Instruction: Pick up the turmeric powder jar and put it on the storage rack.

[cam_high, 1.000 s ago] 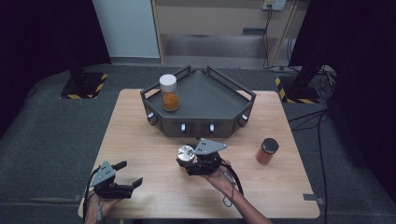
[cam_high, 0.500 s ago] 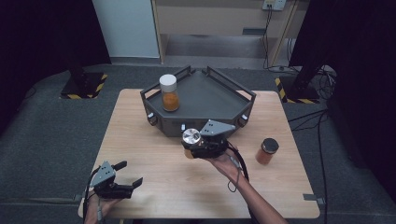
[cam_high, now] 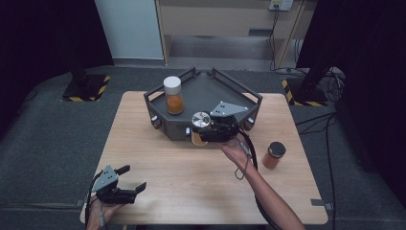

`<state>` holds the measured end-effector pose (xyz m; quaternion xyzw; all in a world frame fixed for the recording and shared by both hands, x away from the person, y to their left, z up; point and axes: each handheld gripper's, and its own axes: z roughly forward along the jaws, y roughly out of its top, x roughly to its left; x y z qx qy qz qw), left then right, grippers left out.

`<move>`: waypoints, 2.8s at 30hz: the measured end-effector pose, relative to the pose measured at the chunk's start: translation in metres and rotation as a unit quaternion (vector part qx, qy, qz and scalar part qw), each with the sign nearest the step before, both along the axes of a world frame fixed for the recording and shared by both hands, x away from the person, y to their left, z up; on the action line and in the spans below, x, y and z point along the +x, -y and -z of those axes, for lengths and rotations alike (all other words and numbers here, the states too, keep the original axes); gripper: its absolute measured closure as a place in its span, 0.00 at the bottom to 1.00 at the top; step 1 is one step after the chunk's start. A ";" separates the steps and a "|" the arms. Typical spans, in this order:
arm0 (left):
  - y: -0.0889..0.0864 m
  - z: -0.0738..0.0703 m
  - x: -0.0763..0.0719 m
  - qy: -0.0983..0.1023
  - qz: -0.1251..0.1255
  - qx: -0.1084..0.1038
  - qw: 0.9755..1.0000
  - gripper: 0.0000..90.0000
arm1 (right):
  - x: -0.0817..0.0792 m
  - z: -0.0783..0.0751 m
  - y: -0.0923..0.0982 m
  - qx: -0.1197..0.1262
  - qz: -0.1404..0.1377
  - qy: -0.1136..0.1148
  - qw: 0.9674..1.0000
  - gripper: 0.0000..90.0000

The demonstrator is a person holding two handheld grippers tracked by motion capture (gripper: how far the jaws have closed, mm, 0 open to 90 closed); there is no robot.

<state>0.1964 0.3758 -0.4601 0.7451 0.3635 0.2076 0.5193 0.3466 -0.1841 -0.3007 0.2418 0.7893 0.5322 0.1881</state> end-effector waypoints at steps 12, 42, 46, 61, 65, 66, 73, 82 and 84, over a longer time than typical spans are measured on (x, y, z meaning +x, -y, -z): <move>0.000 0.001 -0.001 0.002 -0.002 -0.003 1.000 0.05 | 0.021 -0.025 -0.008 -0.003 0.028 0.006 1.000 0.38; -0.001 0.001 0.000 0.001 -0.001 -0.004 1.000 0.05 | 0.081 -0.022 -0.033 -0.003 0.112 0.013 0.994 0.38; -0.001 0.001 -0.001 0.002 -0.002 -0.004 1.000 0.05 | 0.085 -0.016 -0.036 -0.002 0.117 0.015 0.993 0.38; -0.002 0.001 -0.001 0.002 -0.002 -0.003 1.000 0.05 | 0.096 0.004 -0.043 -0.008 0.119 -0.002 0.993 0.38; -0.002 0.001 -0.001 0.002 -0.003 -0.002 1.000 0.05 | 0.098 0.008 -0.045 -0.007 0.121 -0.008 0.993 0.38; -0.002 0.001 -0.001 0.002 -0.002 -0.003 1.000 0.05 | 0.099 0.009 -0.045 -0.007 0.120 -0.008 0.993 0.38; -0.003 0.001 -0.001 0.002 -0.003 -0.003 1.000 0.05 | 0.102 0.012 -0.043 -0.003 0.128 -0.014 0.992 0.38; -0.003 0.001 -0.001 0.003 -0.002 -0.003 1.000 0.05 | 0.106 0.017 -0.039 0.003 0.136 -0.022 0.990 0.38; -0.003 0.001 -0.001 0.003 -0.002 -0.003 1.000 0.05 | 0.106 0.019 -0.039 0.006 0.136 -0.022 0.991 0.38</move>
